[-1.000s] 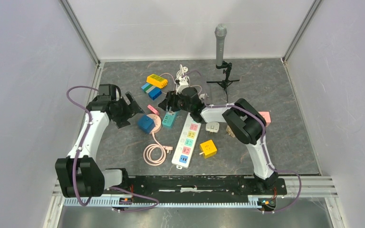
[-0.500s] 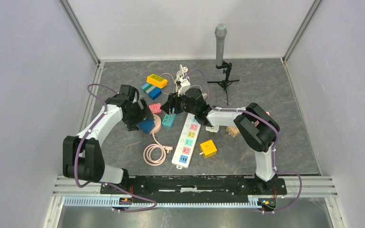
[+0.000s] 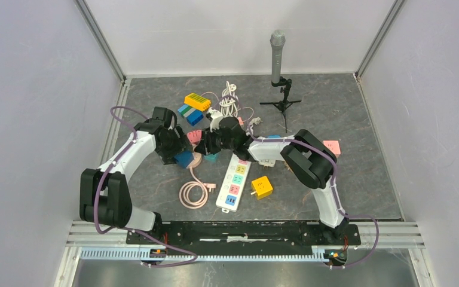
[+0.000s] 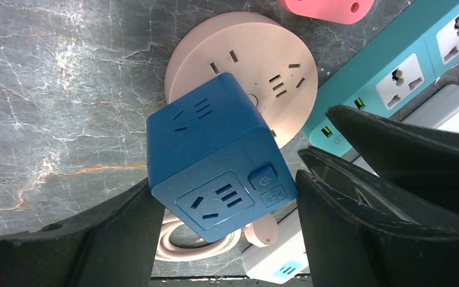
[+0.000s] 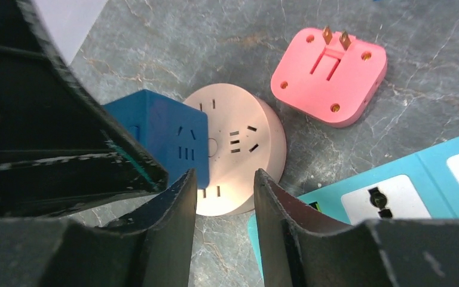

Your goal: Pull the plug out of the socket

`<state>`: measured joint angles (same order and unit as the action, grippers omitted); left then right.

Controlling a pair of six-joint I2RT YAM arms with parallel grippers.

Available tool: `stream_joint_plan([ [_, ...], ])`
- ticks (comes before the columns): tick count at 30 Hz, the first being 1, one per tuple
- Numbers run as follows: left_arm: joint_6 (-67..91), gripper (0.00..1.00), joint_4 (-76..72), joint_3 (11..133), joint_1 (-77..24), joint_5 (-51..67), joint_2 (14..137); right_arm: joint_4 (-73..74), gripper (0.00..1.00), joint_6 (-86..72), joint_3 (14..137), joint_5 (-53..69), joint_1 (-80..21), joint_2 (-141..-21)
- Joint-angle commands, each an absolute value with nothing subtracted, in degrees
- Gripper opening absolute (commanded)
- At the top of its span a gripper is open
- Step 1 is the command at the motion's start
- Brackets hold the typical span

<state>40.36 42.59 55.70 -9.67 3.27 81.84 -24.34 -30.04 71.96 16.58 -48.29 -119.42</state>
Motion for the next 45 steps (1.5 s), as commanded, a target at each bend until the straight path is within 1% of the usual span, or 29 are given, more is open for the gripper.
stream_joint_plan([
  [1, 36.13, 0.72, 42.92, 54.38, -9.49, 2.37, 82.17, -21.58, 0.46, -30.17, 75.83, 16.55, -48.8, -121.99],
  [8, 34.93, 0.72, 43.51, 51.36, -9.49, 4.91, 77.21, -14.2, 0.49, -27.5, 80.94, 13.84, -49.05, -124.53],
  [10, 34.78, 0.78, 43.5, 51.5, -9.49, 4.99, 76.61, -12.93, 0.49, -26.82, 81.93, 14.23, -49.16, -125.29],
  [13, 34.78, 0.88, 43.63, 53.04, -9.47, 4.49, 77.53, -12.28, 0.5, -25.68, 81.96, 14.97, -49.18, -125.69],
  [16, 35.89, 0.93, 43.64, 54.91, -9.47, 3.98, 79.28, -11.41, 0.52, -24.67, 81.94, 15.3, -49.17, -125.91],
  [22, 40.4, 0.99, 44.07, 58.21, -9.43, 1.71, 81.41, -11.03, 0.52, -24.01, 81.36, 16.96, -49.41, -125.78],
  [27, 45.19, 0.99, 44.3, 58.54, -9.49, 0.18, 80.94, -10.43, 0.51, -23.22, 81.43, 16.6, -49.83, -125.77],
  [29, 45.72, 0.98, 44.38, 58.32, -9.49, -1.53, 80.9, -9.37, 0.51, -22.8, 82.52, 15.92, -50.14, -126.26],
  [36, 45.98, 0.85, 44.38, 56.04, -9.49, -2.58, 82.88, -4.69, 0.49, -20.99, 87.49, 11.83, -50.9, -128.53],
  [42, 44.29, 0.71, 44.34, 55.72, -9.58, -2.21, 82.03, -2.23, 0.47, -17.54, 88.41, 8.76, -51.65, -129.17],
  [45, 43.3, 0.64, 45.12, 56.28, -9.58, -1.62, 81.08, 1.63, 0.46, -14.65, 88.43, 7.38, -52.28, -128.33],
])
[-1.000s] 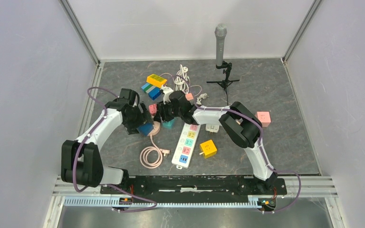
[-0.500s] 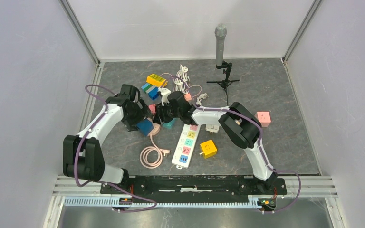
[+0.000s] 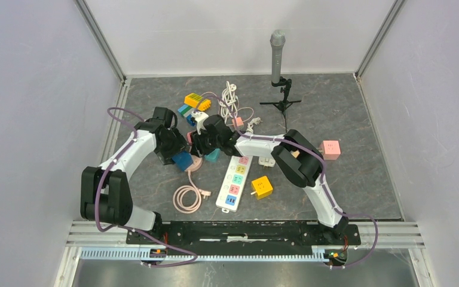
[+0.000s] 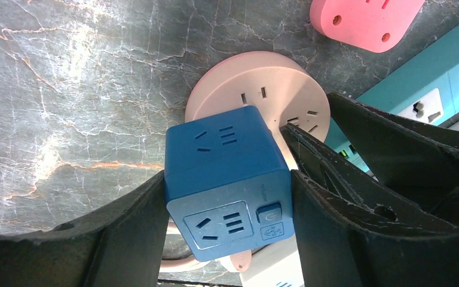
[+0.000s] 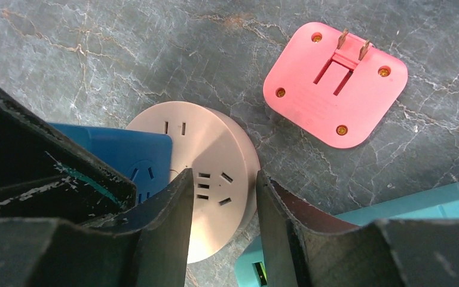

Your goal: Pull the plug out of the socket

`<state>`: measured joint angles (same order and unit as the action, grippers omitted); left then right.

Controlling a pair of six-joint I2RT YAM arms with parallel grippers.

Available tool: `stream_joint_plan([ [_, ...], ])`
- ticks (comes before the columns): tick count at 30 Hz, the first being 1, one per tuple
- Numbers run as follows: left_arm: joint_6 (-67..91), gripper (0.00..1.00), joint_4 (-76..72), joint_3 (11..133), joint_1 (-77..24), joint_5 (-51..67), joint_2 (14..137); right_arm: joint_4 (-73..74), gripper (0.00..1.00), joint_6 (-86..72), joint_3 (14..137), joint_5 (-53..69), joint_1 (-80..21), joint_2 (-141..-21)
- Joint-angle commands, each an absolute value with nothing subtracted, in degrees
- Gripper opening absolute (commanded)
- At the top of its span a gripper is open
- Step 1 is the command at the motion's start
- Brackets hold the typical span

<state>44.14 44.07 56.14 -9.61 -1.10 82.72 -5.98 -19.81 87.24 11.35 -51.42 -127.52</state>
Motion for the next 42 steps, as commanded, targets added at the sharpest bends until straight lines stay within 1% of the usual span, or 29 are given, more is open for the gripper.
stream_joint_plan([
  [1, 42.97, 0.62, 45.46, 56.55, -9.58, -1.3, 80.79, 2.31, 0.46, -13.85, 87.42, 7.15, -52.58, -127.39],
  [5, 41.85, 0.56, 45.79, 56.95, -9.58, -0.26, 79.49, 1.22, 0.46, -12.94, 81.56, 5.33, -53.48, -123.84],
  [11, 41.1, 0.5, 46.58, 56.65, -9.5, 2.57, 78.39, 2.7, 0.42, -14.05, 80.1, 4.75, -54.01, -124.34],
  [18, 40.89, 0.47, 47.02, 58.03, -9.49, 4.56, 77.94, 3.86, 0.38, -16.18, 78.14, 3.52, -54.06, -125.27],
  [21, 40.97, 0.47, 46.97, 59.17, -9.49, 4.71, 78.34, 3.67, 0.38, -16.29, 76.26, 5.0, -54.23, -124.93],
  [24, 41.04, 0.46, 46.98, 60.0, -9.5, 4.66, 79.46, 1.89, 0.39, -16.44, 73.72, 7.64, -54.48, -124.05],
  [32, 40.7, 0.46, 46.76, 59.22, -9.49, 3.96, 80.06, 0.44, 0.48, -16.73, 71.21, 11.0, -54.58, -122.04],
  [37, 40.71, 0.46, 46.76, 59.24, -9.49, 3.96, 79.67, 0.72, 0.48, -16.51, 71.5, 10.13, -54.67, -122.59],
  [42, 40.56, 0.46, 46.76, 59.97, -9.51, 4.89, 79.53, 2.7, 0.46, -15.28, 71.81, 6.04, -55.04, -122.71],
])
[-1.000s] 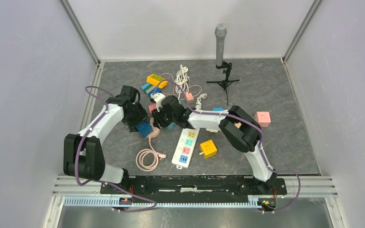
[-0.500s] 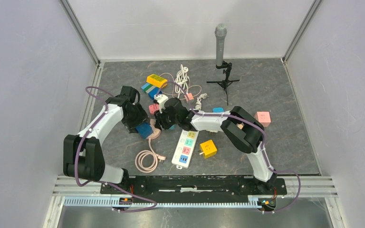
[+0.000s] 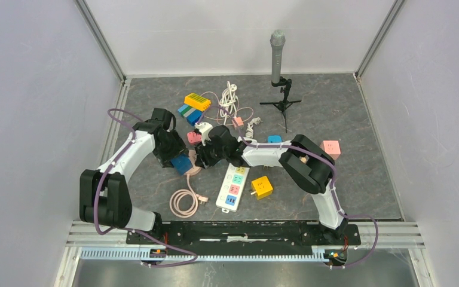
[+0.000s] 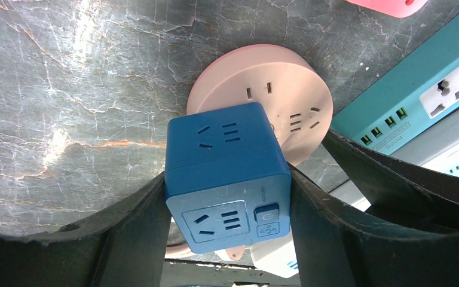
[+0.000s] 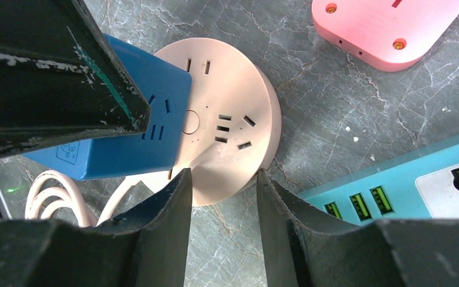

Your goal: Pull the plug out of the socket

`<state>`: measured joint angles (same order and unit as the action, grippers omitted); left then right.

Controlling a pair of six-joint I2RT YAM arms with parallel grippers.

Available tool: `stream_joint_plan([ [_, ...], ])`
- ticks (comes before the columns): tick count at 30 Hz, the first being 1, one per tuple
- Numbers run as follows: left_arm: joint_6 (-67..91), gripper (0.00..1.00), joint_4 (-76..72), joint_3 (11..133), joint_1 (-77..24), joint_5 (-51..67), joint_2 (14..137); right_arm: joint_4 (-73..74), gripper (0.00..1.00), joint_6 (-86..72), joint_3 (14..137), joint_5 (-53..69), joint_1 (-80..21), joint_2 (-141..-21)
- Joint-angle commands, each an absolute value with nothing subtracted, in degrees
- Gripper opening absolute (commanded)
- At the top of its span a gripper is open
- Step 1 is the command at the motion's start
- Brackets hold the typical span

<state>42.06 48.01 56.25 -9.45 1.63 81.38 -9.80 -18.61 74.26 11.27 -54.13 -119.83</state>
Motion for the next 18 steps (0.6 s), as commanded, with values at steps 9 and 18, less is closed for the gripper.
stream_joint_plan([
  [9, 41.92, 0.4, 46.87, 61.69, -9.49, 8.14, 78.52, 2.91, 0.42, -14.92, 67.77, 1.23, -55.9, -123.16],
  [18, 39.67, 0.37, 47.73, 62.4, -9.49, 8.94, 77.74, 3.85, 0.4, -16.23, 69.06, 2.28, -55.74, -123.77],
])
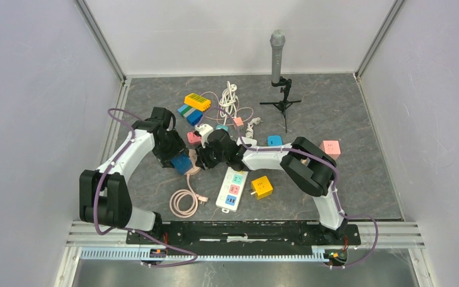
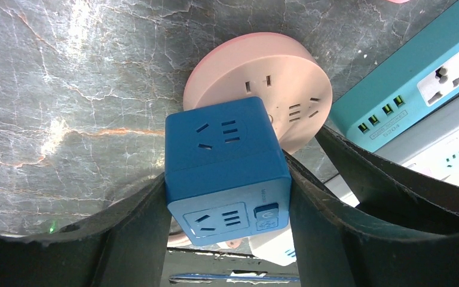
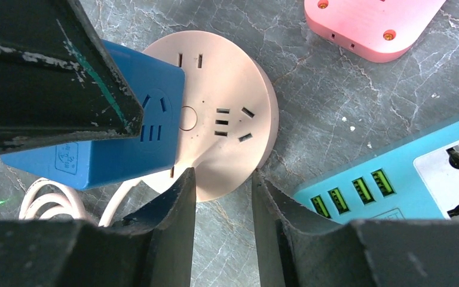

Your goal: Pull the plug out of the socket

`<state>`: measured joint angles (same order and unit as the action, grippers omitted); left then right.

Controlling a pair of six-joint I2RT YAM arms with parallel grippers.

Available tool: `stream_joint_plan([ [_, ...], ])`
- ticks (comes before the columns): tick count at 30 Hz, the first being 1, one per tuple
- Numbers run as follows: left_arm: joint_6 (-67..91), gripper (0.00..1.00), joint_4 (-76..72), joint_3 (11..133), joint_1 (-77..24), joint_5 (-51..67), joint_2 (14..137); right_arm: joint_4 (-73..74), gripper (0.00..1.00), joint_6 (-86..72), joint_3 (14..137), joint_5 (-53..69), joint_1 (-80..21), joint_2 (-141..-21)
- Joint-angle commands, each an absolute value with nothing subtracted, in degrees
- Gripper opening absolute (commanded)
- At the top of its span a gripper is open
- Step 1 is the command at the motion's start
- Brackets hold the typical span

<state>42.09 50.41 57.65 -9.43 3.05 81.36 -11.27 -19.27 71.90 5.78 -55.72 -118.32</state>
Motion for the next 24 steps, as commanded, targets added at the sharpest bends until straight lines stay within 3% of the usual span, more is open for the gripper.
stream_joint_plan([
  [1, 39.0, 0.37, 47.77, 62.33, -9.5, 9.47, 77.73, 4.02, 0.4, -16.39, 69.44, 2.79, -55.73, -123.97],
  [9, 40.85, 0.36, 47.9, 59.84, -14.23, 1.87, 78.96, 8.54, 0.29, -17.89, 76.7, 6.94, -55.63, -127.17],
  [14, 41.49, 0.35, 47.98, 59.12, -15.17, -1.84, 78.98, 9.82, 0.27, -18.16, 77.6, 7.66, -55.58, -127.97],
  [24, 36.02, 0.34, 48.45, 63.4, -9.57, 18.67, 82.37, 9.06, 0.27, -18.22, 75.33, 7.48, -55.37, -127.62],
])
